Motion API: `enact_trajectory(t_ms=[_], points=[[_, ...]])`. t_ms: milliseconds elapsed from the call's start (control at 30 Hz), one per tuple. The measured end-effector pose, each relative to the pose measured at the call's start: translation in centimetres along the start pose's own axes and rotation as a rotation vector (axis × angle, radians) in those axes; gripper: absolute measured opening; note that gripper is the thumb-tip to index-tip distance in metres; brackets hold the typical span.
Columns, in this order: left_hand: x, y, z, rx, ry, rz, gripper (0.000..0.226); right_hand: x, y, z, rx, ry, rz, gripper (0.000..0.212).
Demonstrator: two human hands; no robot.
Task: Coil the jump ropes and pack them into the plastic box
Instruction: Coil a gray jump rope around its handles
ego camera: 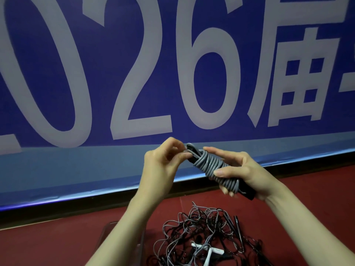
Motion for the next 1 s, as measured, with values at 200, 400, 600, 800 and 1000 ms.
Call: enact_trajectory(t_ms=[200,400,600,800,1000], points=[[0.1,0.0,0.4,0.187,-0.205,-0.095,0.007,0.1,-0.3,-0.2,-0.042,0.012,-0.029,0.059],[-1.0,-0.2,0.0,0.09,0.152,0.229,0.019,1.2,0.3,-0.4,-0.03,-0.011,-0.02,0.071],[-3.2,-0.6,-0.1,-0.072,0.464,0.414,0.025,1.9,0.1,-0.4,-0.081,-0.034,0.081,0.048],[-4.2,0.2,0.4,-0.242,0.715,0.61,0.026,2.0,-0.1,-0.3,-0.049,-0.055,0.233,0.041],[-0.7,0.4,0.9,-0.531,0.567,0.231,0.04,0.9,-1.2,0.2,-0.02,-0.143,0.147,0.052]])
Point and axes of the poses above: each hand's wrist, its own z-axis away from the middle knuckle, its own y-axis out of the back of the hand, x = y × z, the point moved 5 cm from there along -z, towards the middle knuckle, and after that the axes turned 9 degrees about y, right-handed, at the moved point
